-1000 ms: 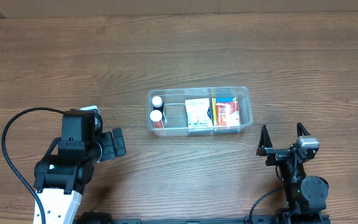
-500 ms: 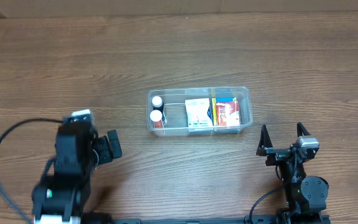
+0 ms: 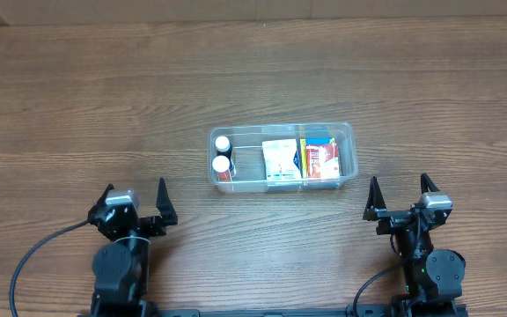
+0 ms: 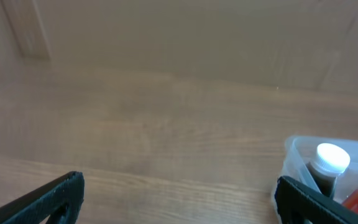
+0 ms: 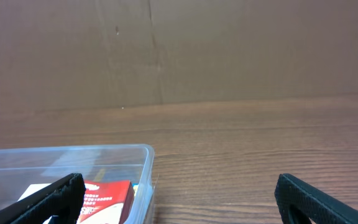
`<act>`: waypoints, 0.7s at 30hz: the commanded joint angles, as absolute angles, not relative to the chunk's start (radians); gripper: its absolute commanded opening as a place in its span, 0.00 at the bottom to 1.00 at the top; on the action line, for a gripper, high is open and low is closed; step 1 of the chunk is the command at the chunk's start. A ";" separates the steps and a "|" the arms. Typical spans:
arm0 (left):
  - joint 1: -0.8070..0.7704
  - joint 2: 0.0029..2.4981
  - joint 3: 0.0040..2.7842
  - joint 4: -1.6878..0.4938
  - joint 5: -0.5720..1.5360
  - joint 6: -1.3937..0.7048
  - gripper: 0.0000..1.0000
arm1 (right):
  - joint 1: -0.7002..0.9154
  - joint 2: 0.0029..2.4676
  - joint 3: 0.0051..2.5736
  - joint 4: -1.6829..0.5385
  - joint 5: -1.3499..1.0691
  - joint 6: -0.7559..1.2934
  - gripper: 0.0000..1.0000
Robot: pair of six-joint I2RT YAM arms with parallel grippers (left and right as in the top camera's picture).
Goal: Pack container
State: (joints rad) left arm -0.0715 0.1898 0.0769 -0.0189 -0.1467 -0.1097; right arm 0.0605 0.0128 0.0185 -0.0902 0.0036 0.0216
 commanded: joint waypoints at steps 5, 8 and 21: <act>-0.038 0.113 0.004 0.094 0.022 0.152 1.00 | 0.060 0.003 0.008 -0.084 -0.002 0.014 1.00; -0.038 0.093 0.004 -0.016 0.031 0.125 1.00 | 0.060 0.003 0.008 -0.084 -0.002 0.014 1.00; -0.038 0.075 0.005 -0.077 0.023 0.075 1.00 | 0.060 0.003 0.008 -0.084 -0.002 0.014 1.00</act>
State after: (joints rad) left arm -0.0448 0.0849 0.0082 -0.0772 0.0051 0.0814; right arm 0.0605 0.0128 0.0185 -0.0898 0.0036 0.0219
